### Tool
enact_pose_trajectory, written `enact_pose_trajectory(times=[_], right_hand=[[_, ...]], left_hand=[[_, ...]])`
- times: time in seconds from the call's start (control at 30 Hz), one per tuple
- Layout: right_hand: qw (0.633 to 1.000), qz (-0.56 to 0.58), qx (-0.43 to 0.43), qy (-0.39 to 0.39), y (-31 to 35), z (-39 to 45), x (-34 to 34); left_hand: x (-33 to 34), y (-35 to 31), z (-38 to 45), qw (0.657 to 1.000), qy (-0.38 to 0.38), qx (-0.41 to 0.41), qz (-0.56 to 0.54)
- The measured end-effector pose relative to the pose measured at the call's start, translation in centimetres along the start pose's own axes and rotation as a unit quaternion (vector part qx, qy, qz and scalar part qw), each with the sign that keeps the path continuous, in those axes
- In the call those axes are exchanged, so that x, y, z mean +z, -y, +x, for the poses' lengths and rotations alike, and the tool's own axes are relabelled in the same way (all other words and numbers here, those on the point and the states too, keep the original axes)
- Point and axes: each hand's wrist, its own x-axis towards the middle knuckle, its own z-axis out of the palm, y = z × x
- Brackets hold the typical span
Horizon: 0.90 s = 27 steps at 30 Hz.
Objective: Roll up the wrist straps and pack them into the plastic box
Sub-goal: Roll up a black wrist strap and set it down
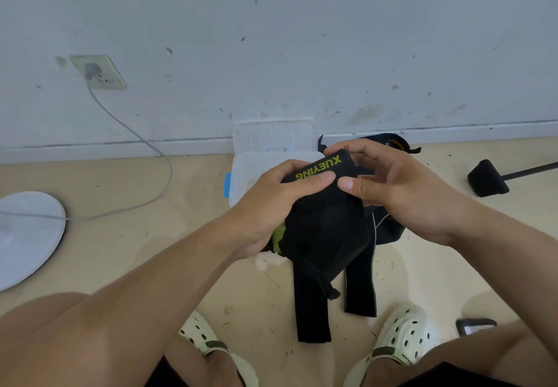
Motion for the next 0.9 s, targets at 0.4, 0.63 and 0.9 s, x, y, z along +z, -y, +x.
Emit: enact_pose_trajectory(times=[0.4,0.63,0.9], right_hand=[[0.999,0.012,0.006,-0.033,0.47,-0.26,0.17],[0.997,0.046,0.068,0.010,0.18,0.16,0.54],[0.996,0.072,0.046,-0.013,-0.19,0.22,0.86]], left_hand=[[-0.29,0.11,0.21,0.997,-0.044,0.059,0.013],[-0.70,0.65,0.49,0.991,-0.057,0.112,0.036],[-0.74,0.04,0.29,0.993,-0.043,0.103,0.037]])
